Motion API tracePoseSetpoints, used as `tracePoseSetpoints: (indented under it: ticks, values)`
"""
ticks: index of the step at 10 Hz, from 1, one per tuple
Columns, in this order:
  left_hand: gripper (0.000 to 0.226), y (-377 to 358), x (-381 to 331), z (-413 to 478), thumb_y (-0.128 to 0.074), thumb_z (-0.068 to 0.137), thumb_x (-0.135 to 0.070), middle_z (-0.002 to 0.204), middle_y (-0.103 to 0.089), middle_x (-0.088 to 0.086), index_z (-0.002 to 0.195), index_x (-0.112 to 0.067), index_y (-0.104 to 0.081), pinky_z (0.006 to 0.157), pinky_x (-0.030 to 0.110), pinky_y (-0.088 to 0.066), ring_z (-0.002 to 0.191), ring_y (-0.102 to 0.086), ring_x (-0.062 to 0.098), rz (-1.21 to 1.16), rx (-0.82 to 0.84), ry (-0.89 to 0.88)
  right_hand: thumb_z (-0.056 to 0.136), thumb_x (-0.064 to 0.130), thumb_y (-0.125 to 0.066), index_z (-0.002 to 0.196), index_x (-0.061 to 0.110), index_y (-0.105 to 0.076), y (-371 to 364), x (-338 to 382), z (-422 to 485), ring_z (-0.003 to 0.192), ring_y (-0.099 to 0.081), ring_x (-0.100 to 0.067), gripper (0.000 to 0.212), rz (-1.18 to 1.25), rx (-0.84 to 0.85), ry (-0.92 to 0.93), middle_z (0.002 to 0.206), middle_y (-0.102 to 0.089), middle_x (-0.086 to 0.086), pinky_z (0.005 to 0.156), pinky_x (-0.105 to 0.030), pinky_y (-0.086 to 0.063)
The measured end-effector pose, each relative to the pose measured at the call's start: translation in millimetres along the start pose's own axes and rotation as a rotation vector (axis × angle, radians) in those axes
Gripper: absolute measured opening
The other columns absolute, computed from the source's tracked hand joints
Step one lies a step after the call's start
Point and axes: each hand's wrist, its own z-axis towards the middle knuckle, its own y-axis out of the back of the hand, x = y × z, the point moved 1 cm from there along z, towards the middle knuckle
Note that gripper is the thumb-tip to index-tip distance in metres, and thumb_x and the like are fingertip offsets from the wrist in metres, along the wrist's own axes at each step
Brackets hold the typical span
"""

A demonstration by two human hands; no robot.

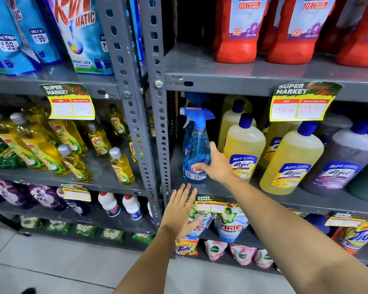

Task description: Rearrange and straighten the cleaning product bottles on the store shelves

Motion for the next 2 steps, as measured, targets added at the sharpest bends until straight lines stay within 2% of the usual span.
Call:
tracePoseSetpoints:
  ticks: [1,2]
  values:
    - [0.085,8,-2,0,-0.022,0.092,-0.067,0.163,0.008,0.008,0.154,-0.016,0.005,0.122,0.047,0.003,0.149,0.013,0.024,0.023,0.012,0.025,0.079,0.023,-0.08,0.122,0.021,-0.037,6,2,1,0.116,-0.063,-0.027,0.062,0.047,0.048,0.004,0.128,-0.065,-0.007,0.09,-0.048,-0.055]
    - [0.078,17,-14,-8,-0.017,0.096,-0.063,0.163,0.006,0.006,0.154,-0.014,-0.003,0.122,0.046,0.007,0.149,0.012,0.02,-0.046,-0.03,0.014,0.072,0.028,-0.086,0.132,0.013,-0.037,13,0,-11,0.117,-0.061,-0.027,0.079,0.099,0.037,-0.015,0.128,-0.063,-0.01,0.095,-0.045,-0.052]
